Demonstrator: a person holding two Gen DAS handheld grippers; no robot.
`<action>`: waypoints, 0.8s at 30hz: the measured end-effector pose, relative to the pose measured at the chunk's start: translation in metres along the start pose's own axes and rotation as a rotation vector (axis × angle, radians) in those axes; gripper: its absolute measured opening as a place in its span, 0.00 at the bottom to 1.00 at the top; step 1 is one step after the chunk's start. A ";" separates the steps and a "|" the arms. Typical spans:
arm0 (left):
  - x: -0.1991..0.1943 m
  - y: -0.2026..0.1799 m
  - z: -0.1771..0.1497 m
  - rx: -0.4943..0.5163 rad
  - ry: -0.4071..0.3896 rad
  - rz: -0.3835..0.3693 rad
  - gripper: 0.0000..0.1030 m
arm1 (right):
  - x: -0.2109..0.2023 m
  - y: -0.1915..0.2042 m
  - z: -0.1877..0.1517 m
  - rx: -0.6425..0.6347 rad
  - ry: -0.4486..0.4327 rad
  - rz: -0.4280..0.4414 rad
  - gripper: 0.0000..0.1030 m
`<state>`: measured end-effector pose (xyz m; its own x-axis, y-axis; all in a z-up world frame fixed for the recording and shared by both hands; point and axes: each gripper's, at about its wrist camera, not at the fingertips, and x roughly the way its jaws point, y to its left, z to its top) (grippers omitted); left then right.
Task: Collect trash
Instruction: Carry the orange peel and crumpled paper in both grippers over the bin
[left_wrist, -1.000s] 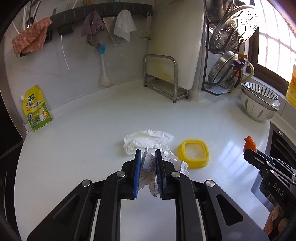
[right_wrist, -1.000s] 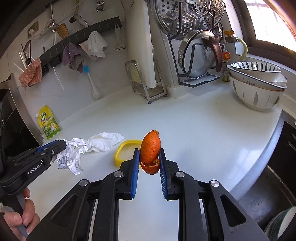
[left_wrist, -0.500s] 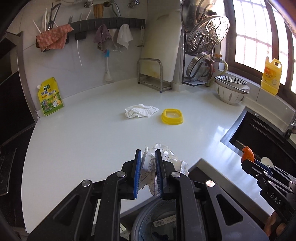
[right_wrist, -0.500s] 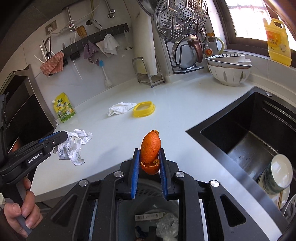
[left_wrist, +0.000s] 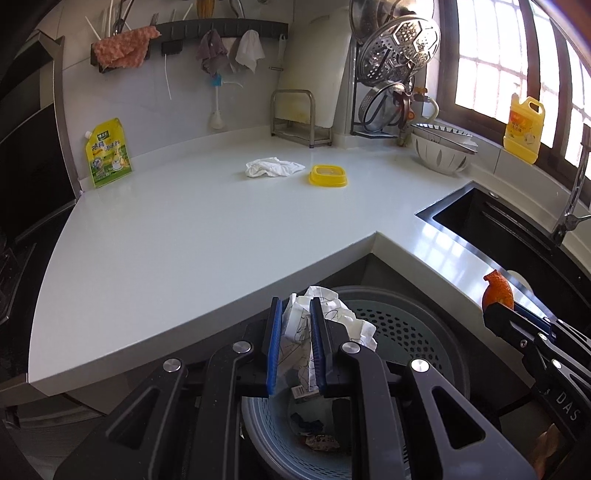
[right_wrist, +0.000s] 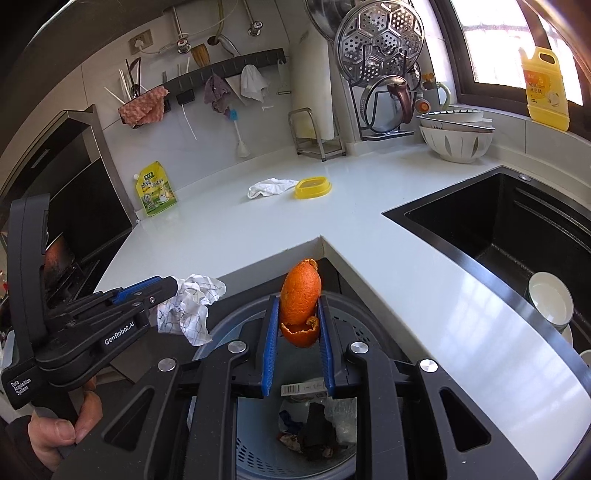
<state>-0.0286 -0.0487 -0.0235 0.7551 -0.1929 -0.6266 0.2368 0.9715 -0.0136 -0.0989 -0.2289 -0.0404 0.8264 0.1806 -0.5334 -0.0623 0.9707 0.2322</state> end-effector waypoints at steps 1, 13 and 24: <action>-0.001 -0.001 -0.005 0.000 0.003 -0.001 0.15 | 0.000 0.000 -0.005 -0.003 0.004 -0.004 0.19; 0.010 -0.007 -0.037 0.005 0.063 -0.002 0.15 | 0.008 -0.008 -0.038 0.005 0.061 -0.013 0.19; 0.031 -0.008 -0.042 0.011 0.106 -0.005 0.15 | 0.037 -0.013 -0.048 0.003 0.123 -0.008 0.19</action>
<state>-0.0325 -0.0571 -0.0755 0.6850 -0.1814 -0.7056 0.2474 0.9689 -0.0089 -0.0943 -0.2272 -0.1020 0.7517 0.1915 -0.6311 -0.0543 0.9716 0.2302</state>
